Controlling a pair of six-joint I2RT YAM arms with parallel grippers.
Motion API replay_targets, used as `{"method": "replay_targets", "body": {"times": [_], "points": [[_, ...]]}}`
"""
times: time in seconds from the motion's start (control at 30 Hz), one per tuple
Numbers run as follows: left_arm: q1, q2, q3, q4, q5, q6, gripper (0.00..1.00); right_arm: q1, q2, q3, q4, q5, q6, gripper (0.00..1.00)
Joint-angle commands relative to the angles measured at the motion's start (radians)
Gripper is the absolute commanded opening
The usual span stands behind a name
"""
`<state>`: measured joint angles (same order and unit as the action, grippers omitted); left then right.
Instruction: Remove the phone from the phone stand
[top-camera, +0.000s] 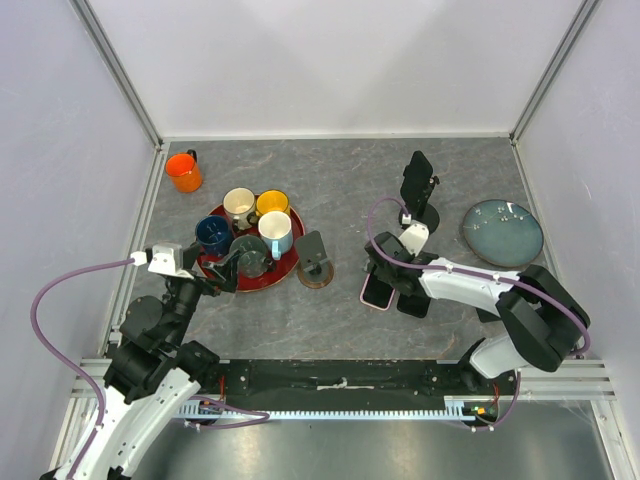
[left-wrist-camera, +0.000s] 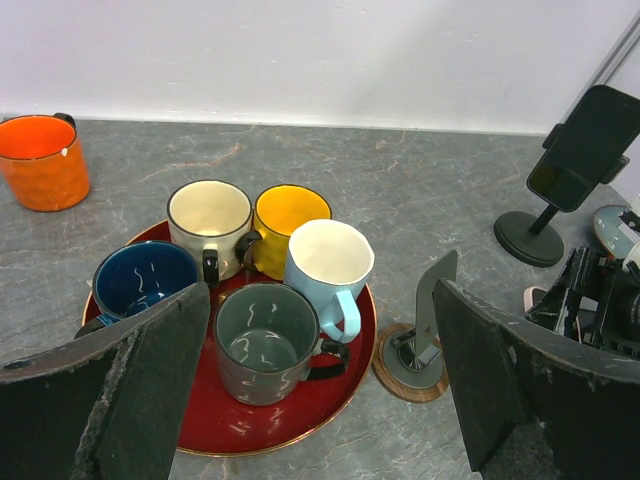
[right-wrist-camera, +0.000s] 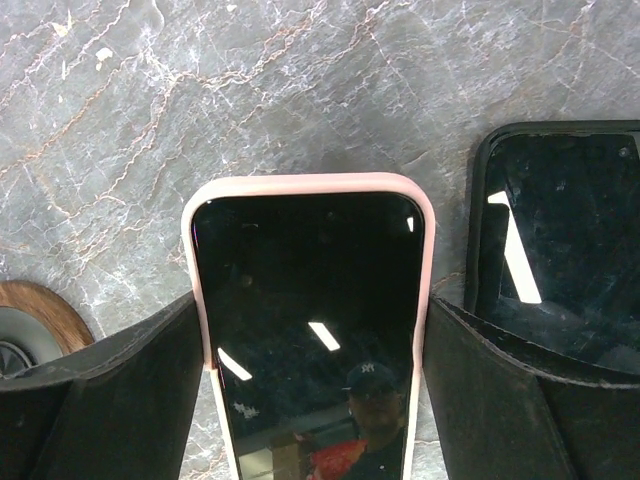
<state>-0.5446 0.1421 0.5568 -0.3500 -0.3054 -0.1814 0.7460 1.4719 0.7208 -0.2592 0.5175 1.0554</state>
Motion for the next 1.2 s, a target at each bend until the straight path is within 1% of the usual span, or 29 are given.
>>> {"method": "replay_targets", "body": {"times": [0.0,0.07,0.1,0.17,0.27,0.4,0.43,0.5,0.53,0.57,0.63,0.7,0.8,0.83,0.9,0.93,1.0,1.03,1.17], "points": [[0.005,0.008,0.029,0.014,0.002,0.031,1.00,-0.005,-0.013,-0.003,0.000,0.033,0.006,0.87],[0.005,0.010,0.029,0.013,0.002,0.031,1.00,-0.004,-0.036,0.006,-0.002,0.027,-0.024,0.91],[0.005,0.008,0.029,0.013,0.002,0.031,1.00,-0.004,-0.048,0.011,-0.002,0.029,-0.034,0.96],[0.005,0.010,0.028,0.013,0.002,0.031,1.00,-0.002,-0.093,0.011,0.000,0.033,-0.052,0.98],[0.005,0.010,0.029,0.013,0.000,0.031,1.00,0.000,-0.168,0.005,0.026,0.038,-0.115,0.98],[0.005,0.014,0.029,0.013,0.000,0.033,1.00,0.001,-0.284,-0.011,0.084,0.032,-0.262,0.98],[0.005,0.016,0.028,0.013,0.000,0.033,1.00,0.001,-0.327,-0.011,0.093,0.038,-0.341,0.98],[0.005,0.019,0.028,0.014,0.000,0.033,1.00,0.001,-0.360,-0.004,0.127,0.032,-0.444,0.98],[0.005,0.022,0.028,0.013,0.003,0.033,1.00,0.000,-0.386,0.017,0.126,0.030,-0.519,0.98],[0.005,0.025,0.029,0.013,0.002,0.033,1.00,-0.003,-0.393,0.029,0.114,0.026,-0.556,0.98],[0.005,0.027,0.029,0.013,0.005,0.033,1.00,-0.020,-0.413,0.075,0.082,-0.002,-0.618,0.98],[0.006,0.031,0.031,0.013,0.006,0.033,1.00,-0.043,-0.423,0.103,0.075,-0.008,-0.644,0.97],[0.006,0.031,0.031,0.011,0.005,0.033,1.00,-0.128,-0.435,0.130,0.077,-0.046,-0.682,0.98],[0.006,0.031,0.029,0.011,0.003,0.033,1.00,-0.184,-0.433,0.137,0.084,-0.116,-0.695,0.98],[0.006,0.031,0.028,0.011,0.005,0.033,1.00,-0.239,-0.424,0.160,0.098,-0.200,-0.738,0.98],[0.006,0.031,0.028,0.011,0.005,0.033,1.00,-0.290,-0.421,0.169,0.109,-0.265,-0.750,0.98],[0.006,0.034,0.028,0.011,0.005,0.033,1.00,-0.336,-0.412,0.184,0.124,-0.316,-0.793,0.98],[0.006,0.037,0.029,0.011,0.005,0.034,1.00,-0.385,-0.409,0.186,0.147,-0.350,-0.807,0.98],[0.008,0.042,0.028,0.013,0.006,0.034,1.00,-0.510,-0.391,0.183,0.216,-0.515,-0.816,0.96]]}}
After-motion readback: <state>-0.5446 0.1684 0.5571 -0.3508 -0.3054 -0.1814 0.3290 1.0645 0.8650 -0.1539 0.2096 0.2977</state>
